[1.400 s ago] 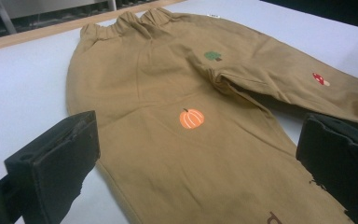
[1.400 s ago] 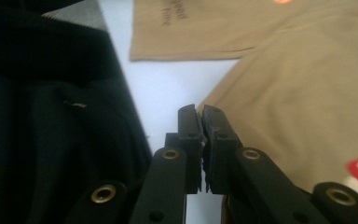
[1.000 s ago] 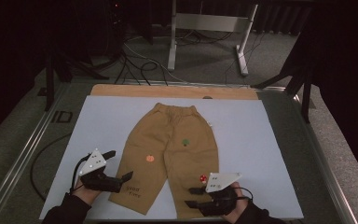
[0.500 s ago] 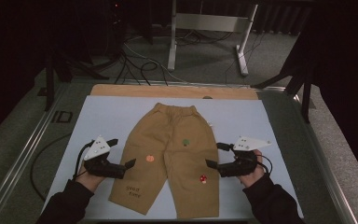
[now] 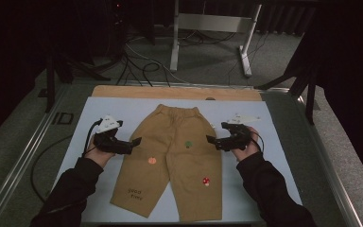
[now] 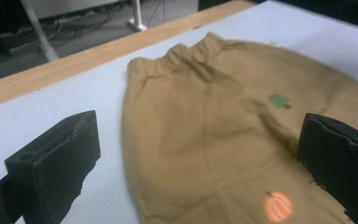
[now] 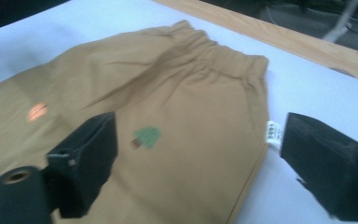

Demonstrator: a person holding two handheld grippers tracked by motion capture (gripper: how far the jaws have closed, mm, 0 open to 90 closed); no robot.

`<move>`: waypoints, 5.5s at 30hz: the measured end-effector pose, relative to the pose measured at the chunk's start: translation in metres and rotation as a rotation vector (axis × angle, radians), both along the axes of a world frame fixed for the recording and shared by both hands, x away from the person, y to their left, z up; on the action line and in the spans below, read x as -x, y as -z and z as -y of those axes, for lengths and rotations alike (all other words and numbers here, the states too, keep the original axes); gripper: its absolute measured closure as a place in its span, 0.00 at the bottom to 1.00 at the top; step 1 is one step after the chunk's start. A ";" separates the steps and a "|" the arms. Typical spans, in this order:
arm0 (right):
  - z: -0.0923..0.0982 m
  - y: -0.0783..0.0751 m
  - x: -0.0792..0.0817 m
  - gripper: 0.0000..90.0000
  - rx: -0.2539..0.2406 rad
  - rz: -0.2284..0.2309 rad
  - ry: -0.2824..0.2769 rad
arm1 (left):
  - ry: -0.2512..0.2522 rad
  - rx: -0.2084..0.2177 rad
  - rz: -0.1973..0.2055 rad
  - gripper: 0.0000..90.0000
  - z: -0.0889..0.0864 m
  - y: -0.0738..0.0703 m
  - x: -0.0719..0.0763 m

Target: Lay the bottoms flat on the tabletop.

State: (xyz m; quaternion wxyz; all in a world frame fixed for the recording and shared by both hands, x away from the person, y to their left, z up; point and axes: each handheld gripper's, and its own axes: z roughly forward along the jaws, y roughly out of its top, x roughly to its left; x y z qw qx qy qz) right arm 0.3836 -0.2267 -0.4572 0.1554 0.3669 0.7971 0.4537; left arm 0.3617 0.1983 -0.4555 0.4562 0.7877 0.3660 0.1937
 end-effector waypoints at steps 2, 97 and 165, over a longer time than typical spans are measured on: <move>-0.002 0.004 -0.013 0.11 -0.037 -0.006 0.009 | -0.012 -0.012 -0.027 0.02 0.003 0.001 -0.008; -0.013 0.043 -0.116 0.28 0.104 -0.143 0.269 | -0.202 -0.065 -0.244 0.31 0.048 0.050 -0.118; -0.022 0.008 0.007 0.11 0.086 -0.056 -0.167 | 0.239 0.064 -0.166 0.00 0.038 0.007 0.015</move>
